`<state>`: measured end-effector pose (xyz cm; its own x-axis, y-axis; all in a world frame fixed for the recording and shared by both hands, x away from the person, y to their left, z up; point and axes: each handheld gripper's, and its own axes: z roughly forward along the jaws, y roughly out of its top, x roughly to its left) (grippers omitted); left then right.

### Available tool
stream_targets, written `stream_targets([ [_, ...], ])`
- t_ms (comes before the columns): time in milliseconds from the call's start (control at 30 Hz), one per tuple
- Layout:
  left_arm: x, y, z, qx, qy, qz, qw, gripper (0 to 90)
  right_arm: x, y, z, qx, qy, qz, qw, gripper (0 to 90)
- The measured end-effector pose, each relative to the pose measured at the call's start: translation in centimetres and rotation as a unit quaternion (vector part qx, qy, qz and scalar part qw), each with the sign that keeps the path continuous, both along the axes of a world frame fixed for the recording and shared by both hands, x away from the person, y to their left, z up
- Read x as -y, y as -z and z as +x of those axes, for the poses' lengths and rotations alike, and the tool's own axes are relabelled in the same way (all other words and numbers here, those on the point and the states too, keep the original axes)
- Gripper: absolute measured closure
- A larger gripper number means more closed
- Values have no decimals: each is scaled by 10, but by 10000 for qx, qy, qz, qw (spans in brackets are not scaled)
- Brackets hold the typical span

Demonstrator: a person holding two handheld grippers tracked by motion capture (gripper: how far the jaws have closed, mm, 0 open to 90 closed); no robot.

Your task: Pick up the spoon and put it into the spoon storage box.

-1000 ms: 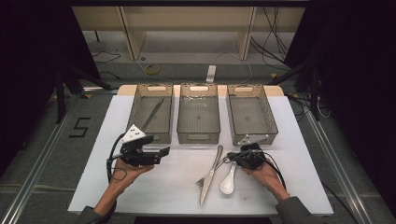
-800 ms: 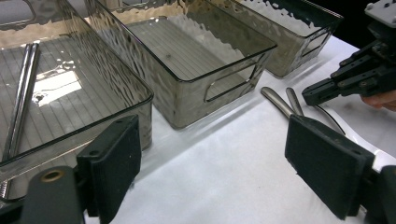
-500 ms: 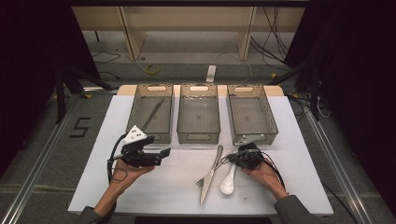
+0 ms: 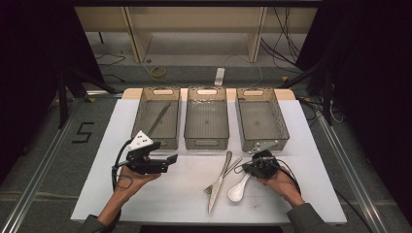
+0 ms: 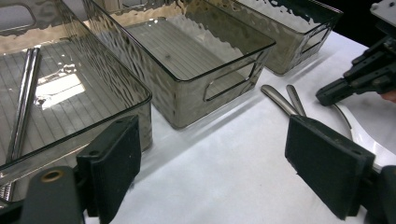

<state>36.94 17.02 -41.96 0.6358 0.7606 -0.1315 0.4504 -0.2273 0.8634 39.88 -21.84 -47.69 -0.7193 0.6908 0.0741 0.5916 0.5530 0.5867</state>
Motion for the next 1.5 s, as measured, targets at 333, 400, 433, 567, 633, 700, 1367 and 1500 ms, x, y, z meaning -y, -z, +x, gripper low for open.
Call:
stream_targets([
  [333,-1,0,0,-6,-4,-12,10000,182,16,-4,-23,-272,-119,-156,9994,900],
  [400,-1,-1,0,4,0,-35,10000,182,19,-5,-29,-314,-133,-151,9993,900],
  [433,0,-1,0,6,2,-31,10000,182,20,-6,-32,-366,-121,-152,9991,900],
  [567,0,-1,0,-3,-8,-20,10000,182,23,-7,-43,-408,-202,-206,9988,900],
  [633,-1,-1,0,-5,-2,-9,10000,182,24,-7,-50,-469,-236,-207,9984,900],
  [700,0,0,0,-15,-6,-16,10000,182,25,-8,-56,-486,-298,-237,9981,900],
  [1367,0,0,0,-4,14,25,10000,182,9,-23,-76,-314,-558,-184,9978,419],
  [1500,0,0,0,4,15,31,10000,182,5,-19,-77,-408,-614,-325,9967,424],
])
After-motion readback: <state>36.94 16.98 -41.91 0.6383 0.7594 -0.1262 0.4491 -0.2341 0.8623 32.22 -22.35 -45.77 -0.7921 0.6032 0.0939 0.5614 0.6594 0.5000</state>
